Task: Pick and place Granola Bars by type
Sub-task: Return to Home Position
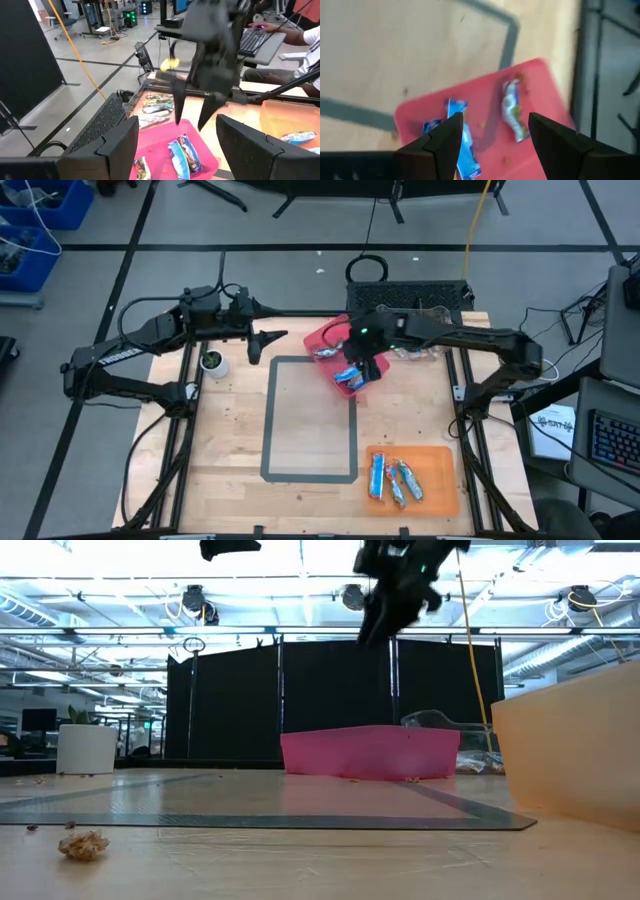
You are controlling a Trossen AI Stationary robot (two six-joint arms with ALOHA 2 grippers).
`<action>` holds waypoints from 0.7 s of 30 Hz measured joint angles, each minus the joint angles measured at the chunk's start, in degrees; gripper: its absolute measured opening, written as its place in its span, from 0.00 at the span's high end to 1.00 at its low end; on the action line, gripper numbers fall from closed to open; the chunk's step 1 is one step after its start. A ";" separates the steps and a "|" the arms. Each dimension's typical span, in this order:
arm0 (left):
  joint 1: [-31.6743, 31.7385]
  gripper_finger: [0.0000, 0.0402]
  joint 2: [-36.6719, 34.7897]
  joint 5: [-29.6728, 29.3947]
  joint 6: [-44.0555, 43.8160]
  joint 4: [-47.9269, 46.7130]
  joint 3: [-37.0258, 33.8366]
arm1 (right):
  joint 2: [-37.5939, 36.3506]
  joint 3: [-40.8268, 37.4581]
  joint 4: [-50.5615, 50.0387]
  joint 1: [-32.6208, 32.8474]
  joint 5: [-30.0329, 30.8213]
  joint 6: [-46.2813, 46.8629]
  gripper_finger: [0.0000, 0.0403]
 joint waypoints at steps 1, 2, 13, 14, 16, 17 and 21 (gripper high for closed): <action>0.14 0.33 -0.28 0.02 -0.10 0.04 -0.04 | -1.36 0.00 0.62 -0.08 0.04 1.31 0.45; 0.34 0.33 -0.57 0.03 -0.29 0.14 -0.04 | -2.85 0.00 1.36 -0.18 0.04 2.95 0.45; 4.50 0.33 -10.34 2.84 -2.16 0.42 -0.04 | -14.23 0.00 16.39 -0.35 -0.37 23.11 0.45; 4.68 0.33 -11.21 2.85 -2.25 0.41 -0.04 | -15.16 0.00 16.93 -0.35 -0.40 24.94 0.45; 4.76 0.33 -12.83 2.88 -3.47 0.37 -0.04 | -16.94 0.00 17.90 -0.35 -0.47 28.54 0.45; 4.76 0.33 -13.46 2.88 -4.20 0.36 -0.04 | -17.83 0.00 18.42 -0.35 -0.61 30.39 0.45; 4.59 0.33 -15.20 3.01 -7.92 0.09 -0.04 | -20.82 0.00 19.57 -0.32 -4.95 35.27 0.45</action>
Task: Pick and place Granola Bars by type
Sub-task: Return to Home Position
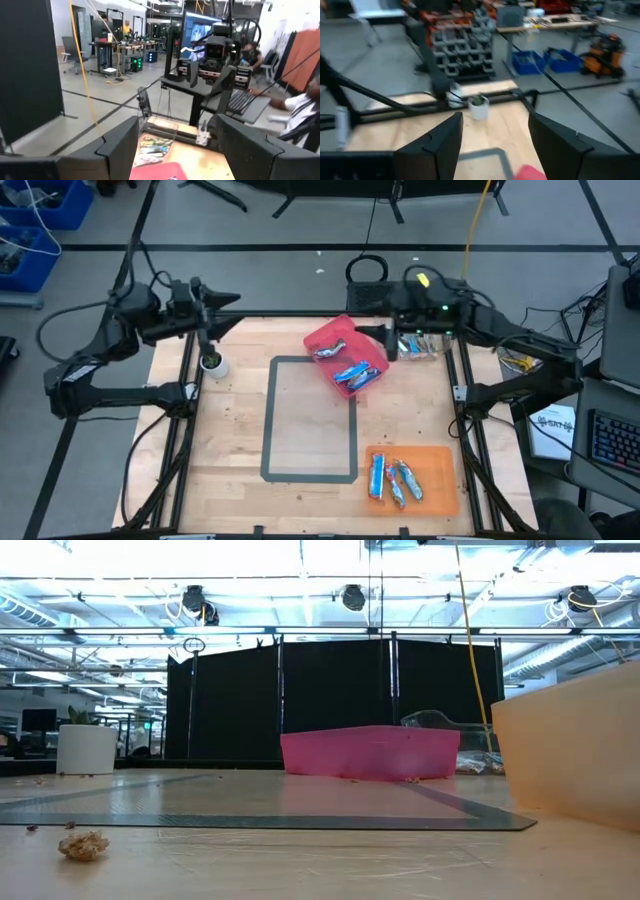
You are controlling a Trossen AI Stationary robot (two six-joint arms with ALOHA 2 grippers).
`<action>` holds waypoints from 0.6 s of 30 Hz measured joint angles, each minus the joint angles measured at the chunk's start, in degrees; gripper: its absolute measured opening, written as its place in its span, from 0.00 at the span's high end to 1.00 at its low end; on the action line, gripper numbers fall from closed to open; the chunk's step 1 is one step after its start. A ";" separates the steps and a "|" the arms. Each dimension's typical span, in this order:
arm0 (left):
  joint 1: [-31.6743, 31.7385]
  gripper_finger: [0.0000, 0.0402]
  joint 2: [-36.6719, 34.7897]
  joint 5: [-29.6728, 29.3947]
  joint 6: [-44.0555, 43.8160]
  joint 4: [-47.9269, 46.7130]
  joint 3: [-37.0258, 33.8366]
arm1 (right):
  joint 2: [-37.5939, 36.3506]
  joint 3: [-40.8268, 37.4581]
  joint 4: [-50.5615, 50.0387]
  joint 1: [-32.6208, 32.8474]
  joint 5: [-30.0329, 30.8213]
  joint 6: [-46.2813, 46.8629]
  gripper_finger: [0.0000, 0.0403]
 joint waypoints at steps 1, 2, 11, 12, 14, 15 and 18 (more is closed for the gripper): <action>-0.08 0.33 -0.26 0.00 -1.07 -0.08 0.00 | -0.61 0.00 0.09 0.14 -0.88 0.49 0.45; -0.18 0.33 -0.56 0.02 -2.07 -0.09 0.00 | -1.27 0.00 0.38 0.34 -1.42 0.85 0.45; -0.29 0.33 -4.25 -2.11 -4.46 -9.10 -0.03 | -7.10 -1.13 0.08 0.45 1.62 2.51 0.45; -0.44 0.33 -4.67 -3.21 -5.08 -9.88 -0.41 | -8.07 -2.08 -0.45 0.49 3.01 3.23 0.45; -1.04 0.33 -5.75 -5.25 -6.28 -10.71 -1.71 | -10.19 -5.04 -0.63 0.49 4.74 5.38 0.45; -1.42 0.33 -6.29 -5.79 -6.37 -10.57 -2.48 | -11.40 -7.02 -0.32 0.47 4.63 6.42 0.45; -3.25 0.33 -8.11 -5.79 -5.39 -8.89 -5.15 | -15.16 -14.22 3.82 0.52 2.07 9.22 0.46</action>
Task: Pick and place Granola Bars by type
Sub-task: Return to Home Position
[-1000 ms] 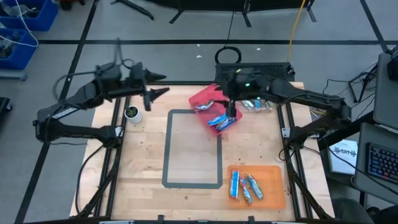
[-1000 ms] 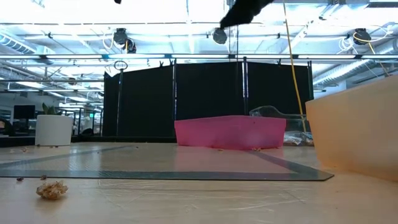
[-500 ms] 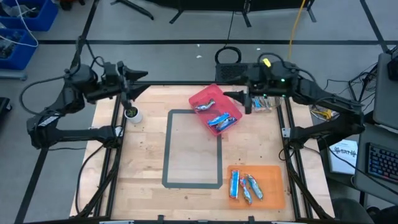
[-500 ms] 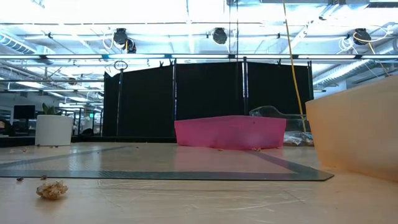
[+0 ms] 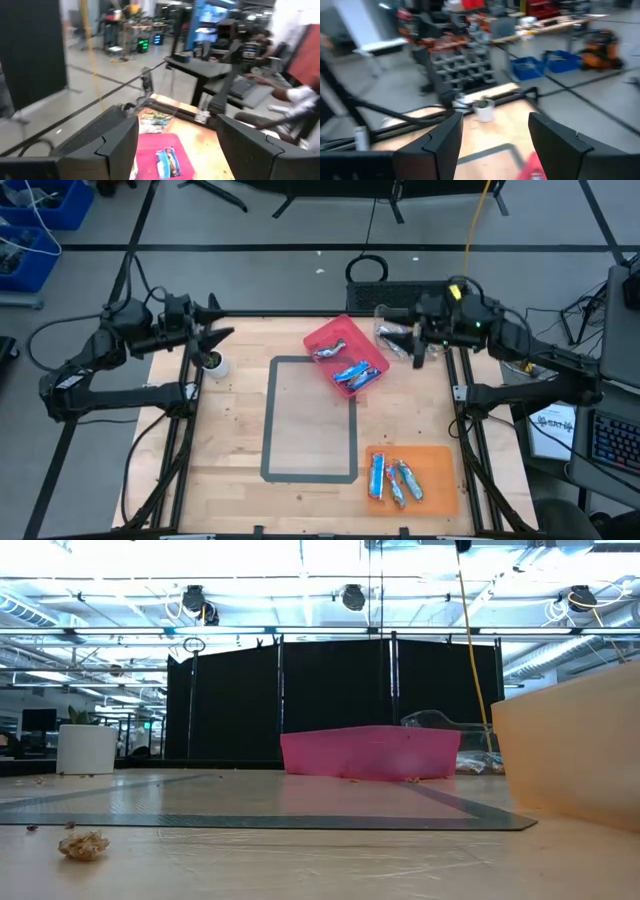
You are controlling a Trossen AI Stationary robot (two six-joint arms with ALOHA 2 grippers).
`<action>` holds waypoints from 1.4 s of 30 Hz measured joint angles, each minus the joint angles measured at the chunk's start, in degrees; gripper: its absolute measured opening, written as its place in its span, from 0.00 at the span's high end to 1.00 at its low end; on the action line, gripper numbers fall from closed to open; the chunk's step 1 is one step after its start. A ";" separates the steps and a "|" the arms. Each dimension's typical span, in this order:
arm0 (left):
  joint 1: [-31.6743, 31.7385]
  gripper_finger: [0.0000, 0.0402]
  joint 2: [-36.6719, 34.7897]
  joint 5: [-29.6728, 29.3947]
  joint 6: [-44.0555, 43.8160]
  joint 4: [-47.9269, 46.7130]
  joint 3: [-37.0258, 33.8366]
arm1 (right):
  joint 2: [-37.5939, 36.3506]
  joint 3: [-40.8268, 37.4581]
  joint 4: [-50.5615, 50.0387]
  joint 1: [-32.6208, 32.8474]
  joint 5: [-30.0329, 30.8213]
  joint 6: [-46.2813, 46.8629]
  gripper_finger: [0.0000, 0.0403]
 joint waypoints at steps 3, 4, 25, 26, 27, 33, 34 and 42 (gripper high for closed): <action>-2.89 0.33 -2.56 2.73 2.61 3.58 -4.86 | -4.49 -8.29 8.16 1.07 -4.46 2.38 0.45; -3.90 0.33 -3.59 3.69 2.97 5.89 -6.86 | -5.93 -10.97 11.24 1.64 -5.31 2.81 0.46; -19.80 0.33 -23.13 5.07 -1.49 23.16 -36.29 | -17.84 -38.32 31.67 14.97 2.03 1.85 0.46; -20.34 0.33 -23.86 5.05 -1.87 24.49 -37.88 | -18.07 -39.50 32.47 15.62 2.80 2.04 0.46; -20.91 0.33 -24.34 5.05 -1.91 26.54 -39.31 | -18.25 -40.51 33.28 16.26 3.46 2.00 0.46; -24.81 0.33 -25.78 2.52 -1.11 32.23 -44.87 | -19.15 -46.98 42.11 20.47 11.21 -1.42 0.46; -25.51 0.33 -25.78 1.02 -1.13 32.30 -45.61 | -19.30 -48.34 43.82 21.10 12.89 -1.89 0.46; -31.67 0.33 -25.76 -8.05 0.11 38.16 -51.38 | -20.02 -57.23 54.61 24.44 14.75 -2.28 0.47</action>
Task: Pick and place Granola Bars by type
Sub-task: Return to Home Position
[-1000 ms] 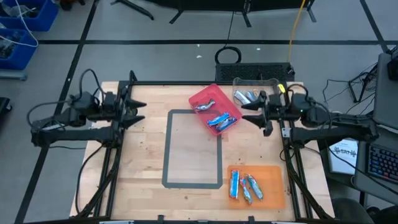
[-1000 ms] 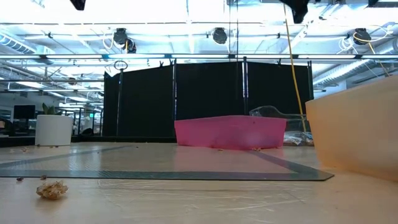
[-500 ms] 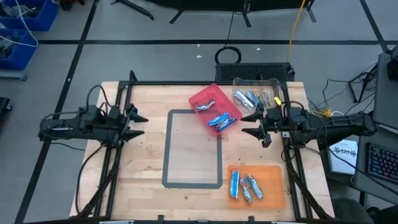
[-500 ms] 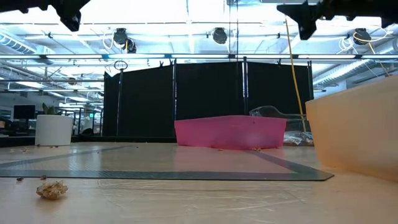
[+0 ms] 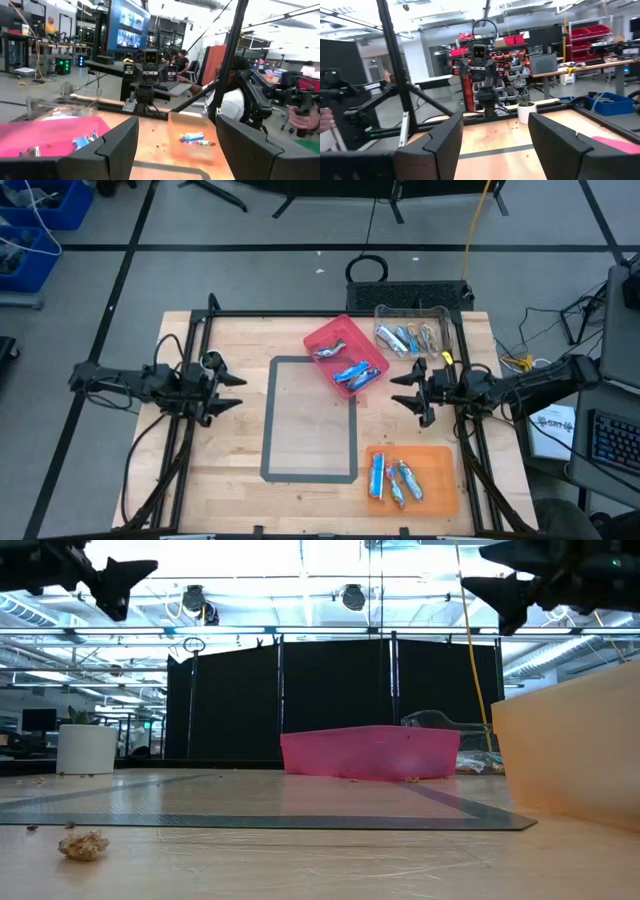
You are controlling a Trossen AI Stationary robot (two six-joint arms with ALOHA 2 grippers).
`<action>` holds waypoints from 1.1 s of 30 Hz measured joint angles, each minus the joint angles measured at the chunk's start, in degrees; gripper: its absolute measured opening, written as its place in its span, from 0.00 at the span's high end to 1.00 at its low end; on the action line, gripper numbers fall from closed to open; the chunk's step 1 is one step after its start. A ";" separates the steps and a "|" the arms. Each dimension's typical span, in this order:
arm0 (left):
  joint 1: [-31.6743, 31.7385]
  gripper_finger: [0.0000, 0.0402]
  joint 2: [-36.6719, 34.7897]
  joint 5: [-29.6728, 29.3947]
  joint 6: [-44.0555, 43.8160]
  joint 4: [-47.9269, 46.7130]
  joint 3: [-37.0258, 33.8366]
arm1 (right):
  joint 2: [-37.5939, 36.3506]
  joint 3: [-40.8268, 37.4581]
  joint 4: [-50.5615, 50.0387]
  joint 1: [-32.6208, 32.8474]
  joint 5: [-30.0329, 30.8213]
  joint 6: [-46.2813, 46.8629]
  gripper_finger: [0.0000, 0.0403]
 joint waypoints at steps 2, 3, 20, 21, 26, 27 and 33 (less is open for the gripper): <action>-1.30 0.33 0.00 -1.60 -0.20 0.35 -1.22 | -0.02 -1.25 1.34 0.85 0.13 -0.02 0.47; -1.94 0.33 0.00 -2.29 -0.39 0.36 -1.79 | -0.02 -1.77 1.90 1.18 0.61 0.02 0.46; -7.05 0.33 -0.36 -8.92 -0.81 7.74 -10.79 | -2.38 -9.53 9.75 2.53 5.88 -0.61 0.45; -7.10 0.33 -0.42 -8.82 -1.02 7.87 -10.77 | -2.93 -9.53 9.40 2.53 5.86 -1.26 0.45; -7.08 0.33 -0.48 -8.89 -0.43 8.63 -10.77 | -6.39 -9.57 9.10 2.53 6.02 -5.24 0.45; -7.06 0.33 -0.48 -8.89 -0.45 8.71 -10.77 | -7.11 -9.60 8.90 2.53 6.03 -5.93 0.45; -7.05 0.33 -0.51 -8.91 -0.12 10.29 -10.75 | -13.05 -9.66 2.04 2.53 8.75 -6.54 0.45</action>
